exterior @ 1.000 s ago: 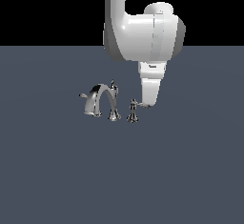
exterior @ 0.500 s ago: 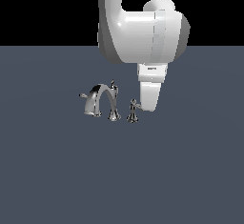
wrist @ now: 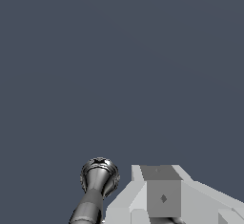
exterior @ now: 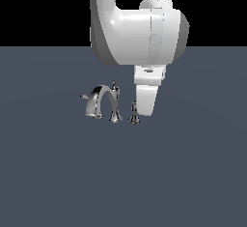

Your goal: Turn on the faucet by rotating a designated handle.

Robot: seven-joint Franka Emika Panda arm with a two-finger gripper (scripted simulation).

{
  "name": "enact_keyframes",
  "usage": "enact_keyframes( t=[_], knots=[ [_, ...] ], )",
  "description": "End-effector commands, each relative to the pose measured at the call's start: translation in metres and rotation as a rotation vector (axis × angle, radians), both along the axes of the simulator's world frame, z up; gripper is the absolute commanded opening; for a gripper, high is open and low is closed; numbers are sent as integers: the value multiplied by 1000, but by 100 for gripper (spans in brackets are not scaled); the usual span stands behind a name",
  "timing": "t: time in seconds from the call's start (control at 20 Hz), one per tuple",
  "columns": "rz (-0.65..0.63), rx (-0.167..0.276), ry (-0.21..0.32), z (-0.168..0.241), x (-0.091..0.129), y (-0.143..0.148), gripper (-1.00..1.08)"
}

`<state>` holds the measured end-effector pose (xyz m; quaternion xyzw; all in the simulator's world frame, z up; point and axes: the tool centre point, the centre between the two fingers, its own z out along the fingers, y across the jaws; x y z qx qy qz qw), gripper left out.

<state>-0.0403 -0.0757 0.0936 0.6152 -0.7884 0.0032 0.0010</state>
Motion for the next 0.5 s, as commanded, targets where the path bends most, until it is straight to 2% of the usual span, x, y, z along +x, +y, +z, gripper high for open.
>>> enact_keyframes(
  t=[0.0,0.2,0.25,0.45],
  knots=[
    [27,5,2,0,-2,28,-100],
    [30,6,2,0,-6,45,-100],
    [-10,-1,2,0,-6,18,-100],
    [3,1,2,0,4,41,-100]
  ],
)
